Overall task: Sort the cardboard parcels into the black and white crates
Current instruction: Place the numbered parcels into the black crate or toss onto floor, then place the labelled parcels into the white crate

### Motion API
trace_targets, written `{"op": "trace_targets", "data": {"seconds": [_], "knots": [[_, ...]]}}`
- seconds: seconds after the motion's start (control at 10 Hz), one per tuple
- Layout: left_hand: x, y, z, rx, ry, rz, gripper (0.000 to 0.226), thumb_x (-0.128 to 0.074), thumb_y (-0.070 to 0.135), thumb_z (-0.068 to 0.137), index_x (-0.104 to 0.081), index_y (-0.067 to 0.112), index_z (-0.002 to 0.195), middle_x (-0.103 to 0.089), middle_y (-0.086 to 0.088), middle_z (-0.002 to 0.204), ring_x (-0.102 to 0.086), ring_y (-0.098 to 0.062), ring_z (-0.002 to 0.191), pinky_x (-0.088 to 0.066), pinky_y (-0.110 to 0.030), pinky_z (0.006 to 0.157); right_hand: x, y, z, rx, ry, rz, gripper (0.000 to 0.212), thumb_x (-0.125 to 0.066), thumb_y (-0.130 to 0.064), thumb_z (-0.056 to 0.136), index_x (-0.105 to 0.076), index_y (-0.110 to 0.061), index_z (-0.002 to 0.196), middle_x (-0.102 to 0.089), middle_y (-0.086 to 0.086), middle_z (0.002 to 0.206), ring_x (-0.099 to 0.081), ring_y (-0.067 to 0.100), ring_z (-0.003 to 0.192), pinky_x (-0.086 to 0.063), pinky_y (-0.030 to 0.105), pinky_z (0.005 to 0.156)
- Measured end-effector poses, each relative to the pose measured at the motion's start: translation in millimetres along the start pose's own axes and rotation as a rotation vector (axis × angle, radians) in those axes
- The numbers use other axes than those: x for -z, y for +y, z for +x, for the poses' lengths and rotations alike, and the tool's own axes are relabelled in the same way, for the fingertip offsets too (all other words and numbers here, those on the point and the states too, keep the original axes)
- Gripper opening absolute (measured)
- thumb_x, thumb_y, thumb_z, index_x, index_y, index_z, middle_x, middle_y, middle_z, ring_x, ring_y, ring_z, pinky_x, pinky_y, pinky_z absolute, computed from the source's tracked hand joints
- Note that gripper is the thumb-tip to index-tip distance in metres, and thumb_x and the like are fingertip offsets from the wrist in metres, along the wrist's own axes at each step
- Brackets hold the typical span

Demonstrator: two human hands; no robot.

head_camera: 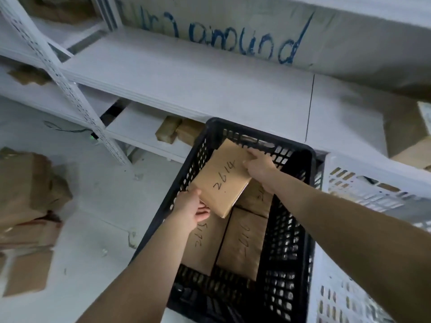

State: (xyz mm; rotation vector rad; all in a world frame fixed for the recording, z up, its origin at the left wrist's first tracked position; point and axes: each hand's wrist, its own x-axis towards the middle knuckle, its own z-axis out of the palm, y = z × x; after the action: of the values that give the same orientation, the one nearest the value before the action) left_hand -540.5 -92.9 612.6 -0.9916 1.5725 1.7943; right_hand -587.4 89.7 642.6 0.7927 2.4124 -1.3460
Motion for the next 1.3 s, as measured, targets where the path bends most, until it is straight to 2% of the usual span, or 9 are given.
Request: {"op": "trace_targets", "data": {"seconds": [0.1, 0.2, 0.3, 0.5, 0.7, 0.9, 1.1, 1.2, 1.3], "knots": [[-5.1, 5.0, 20.4, 0.047, -0.014, 0.0, 0.016, -0.05, 0.022, 0.097, -0.048, 0.012, 0.109, -0.06, -0.021, 0.104, -0.062, -0.033, 0.092, -0.054, -0.041, 0.073, -11.8, -3.1, 21.7, -0.017, -0.033, 0.024, 0.054, -0.046, -0.02, 0.097, -0.029, -0.03, 0.147, -0.023, 0.005, 0.151, -0.042, 0.025, 0.122, -0.041, 0.027, 0.089], [-10.6, 10.4, 35.5, 0.082, -0.035, -0.028, 0.009, -0.052, 0.022, 0.097, -0.05, 0.013, 0.096, -0.059, -0.02, 0.103, -0.062, -0.033, 0.095, -0.054, -0.042, 0.076, -20.3, -5.8, 37.0, -0.065, -0.035, -0.018, 0.059, -0.047, -0.017, 0.097, -0.023, -0.028, 0.149, -0.008, 0.006, 0.155, -0.028, 0.028, 0.135, -0.034, 0.035, 0.102], [-18.8, 20.2, 44.3, 0.107, -0.109, -0.093, 0.003, -0.05, 0.019, 0.097, -0.051, 0.017, 0.096, -0.056, -0.017, 0.102, -0.061, -0.035, 0.102, -0.054, -0.045, 0.083, -24.0, -10.5, 47.3, -0.053, -0.063, -0.065, 0.061, -0.047, -0.009, 0.093, -0.021, -0.013, 0.148, -0.018, 0.016, 0.153, -0.023, 0.031, 0.139, -0.029, 0.038, 0.108], [-25.0, 36.7, 50.8, 0.116, -0.179, -0.067, 0.035, -0.052, 0.021, 0.096, -0.047, 0.013, 0.129, -0.052, -0.023, 0.124, -0.054, -0.039, 0.114, -0.048, -0.05, 0.092, -10.4, -23.3, 46.9, -0.035, -0.157, -0.138, 0.053, -0.046, -0.012, 0.096, -0.028, -0.013, 0.146, -0.038, 0.014, 0.143, -0.044, 0.027, 0.122, -0.038, 0.028, 0.087], [-21.2, 47.5, 31.0, 0.068, -0.108, 0.139, 0.037, -0.05, 0.025, 0.097, -0.049, 0.008, 0.13, -0.057, -0.016, 0.113, -0.059, -0.027, 0.093, -0.052, -0.038, 0.08, 14.7, -38.8, 17.1, 0.073, -0.141, -0.041, 0.049, -0.052, -0.027, 0.096, -0.04, -0.015, 0.142, -0.044, 0.005, 0.143, -0.041, 0.021, 0.13, -0.032, 0.027, 0.1], [-44.0, 77.4, -30.7, -0.281, -0.118, 0.144, 0.026, -0.055, 0.025, 0.095, -0.06, 0.009, 0.114, -0.065, -0.009, 0.105, -0.063, -0.02, 0.096, -0.054, -0.033, 0.084, 46.6, -51.0, -45.8, 0.236, -0.008, 0.145, 0.043, -0.049, -0.043, 0.095, -0.057, -0.016, 0.127, -0.059, -0.004, 0.117, -0.05, 0.012, 0.109, -0.035, 0.025, 0.086], [-81.5, 80.0, -135.1, -0.651, -0.345, 0.124, 0.033, -0.052, 0.04, 0.095, -0.061, 0.012, 0.11, -0.068, -0.006, 0.104, -0.066, -0.02, 0.098, -0.053, -0.038, 0.092, 98.6, -45.1, -134.6, 0.393, 0.137, 0.387, 0.044, -0.048, -0.05, 0.093, -0.059, -0.018, 0.12, -0.061, -0.007, 0.111, -0.056, 0.011, 0.107, -0.041, 0.016, 0.075], [-97.5, 62.5, -188.1, -0.833, -0.498, 0.153, 0.038, -0.051, 0.046, 0.093, -0.063, 0.013, 0.108, -0.069, -0.002, 0.103, -0.068, -0.016, 0.096, -0.052, -0.033, 0.086, 130.4, -31.1, -183.8, 0.479, 0.227, 0.478, 0.044, -0.049, -0.051, 0.092, -0.061, -0.017, 0.117, -0.063, -0.007, 0.114, -0.056, 0.008, 0.111, -0.043, 0.029, 0.097], [-113.1, 38.3, -238.1, -0.94, -0.622, 0.165, 0.04, -0.052, 0.053, 0.087, -0.065, 0.018, 0.101, -0.071, 0.001, 0.1, -0.069, -0.013, 0.095, -0.052, -0.03, 0.083, 162.0, -10.6, -234.3, 0.53, 0.314, 0.553, 0.04, -0.051, -0.059, 0.084, -0.064, -0.025, 0.101, -0.066, -0.008, 0.11, -0.058, 0.006, 0.109, -0.043, 0.033, 0.101]]}}
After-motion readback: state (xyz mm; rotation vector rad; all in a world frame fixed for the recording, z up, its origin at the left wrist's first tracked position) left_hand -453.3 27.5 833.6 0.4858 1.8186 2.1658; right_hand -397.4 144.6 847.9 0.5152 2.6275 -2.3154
